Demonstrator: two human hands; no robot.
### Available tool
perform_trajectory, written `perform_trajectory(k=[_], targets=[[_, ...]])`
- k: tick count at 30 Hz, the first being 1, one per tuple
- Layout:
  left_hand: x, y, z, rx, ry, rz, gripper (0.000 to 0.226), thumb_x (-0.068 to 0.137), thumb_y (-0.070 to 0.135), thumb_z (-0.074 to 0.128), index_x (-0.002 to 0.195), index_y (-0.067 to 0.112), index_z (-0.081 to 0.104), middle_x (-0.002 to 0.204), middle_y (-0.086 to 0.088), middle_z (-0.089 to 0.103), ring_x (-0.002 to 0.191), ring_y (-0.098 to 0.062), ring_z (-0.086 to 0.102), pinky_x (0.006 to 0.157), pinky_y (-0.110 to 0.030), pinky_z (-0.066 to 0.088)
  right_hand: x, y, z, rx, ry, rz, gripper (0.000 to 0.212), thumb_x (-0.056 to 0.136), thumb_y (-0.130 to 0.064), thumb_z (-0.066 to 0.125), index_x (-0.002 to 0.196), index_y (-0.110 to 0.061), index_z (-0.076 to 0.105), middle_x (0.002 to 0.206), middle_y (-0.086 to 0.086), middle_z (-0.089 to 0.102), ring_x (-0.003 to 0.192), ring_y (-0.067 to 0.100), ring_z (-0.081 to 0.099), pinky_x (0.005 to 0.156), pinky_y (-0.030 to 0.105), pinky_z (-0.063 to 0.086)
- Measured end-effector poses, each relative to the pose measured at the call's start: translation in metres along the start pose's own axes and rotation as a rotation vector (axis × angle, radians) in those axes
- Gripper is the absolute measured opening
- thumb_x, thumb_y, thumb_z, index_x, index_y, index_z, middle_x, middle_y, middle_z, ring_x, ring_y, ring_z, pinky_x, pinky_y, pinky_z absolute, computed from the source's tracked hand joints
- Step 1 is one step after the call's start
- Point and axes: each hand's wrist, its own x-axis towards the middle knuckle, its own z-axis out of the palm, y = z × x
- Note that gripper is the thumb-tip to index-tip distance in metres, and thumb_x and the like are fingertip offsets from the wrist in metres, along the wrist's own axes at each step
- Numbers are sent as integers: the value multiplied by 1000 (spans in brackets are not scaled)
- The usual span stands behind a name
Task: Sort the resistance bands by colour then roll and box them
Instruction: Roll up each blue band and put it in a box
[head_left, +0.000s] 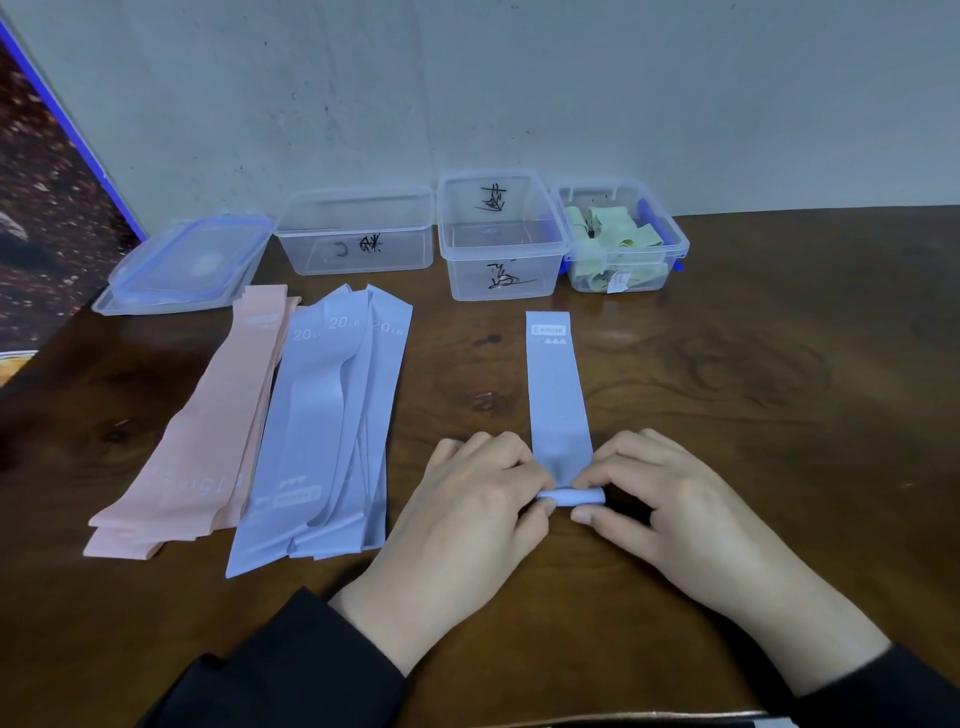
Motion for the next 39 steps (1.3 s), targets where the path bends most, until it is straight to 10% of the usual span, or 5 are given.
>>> perform_trajectory(k=[39], targets=[[0,-4,1,-5,-1,-42,21,93,40,57,107,29,69,99,14,58,92,-8,53,85,-34,46,0,-1,1,-17,-2,35,30,97,-47,54,111,-29,73,102,-24,54,97,11,55,81,29,50]])
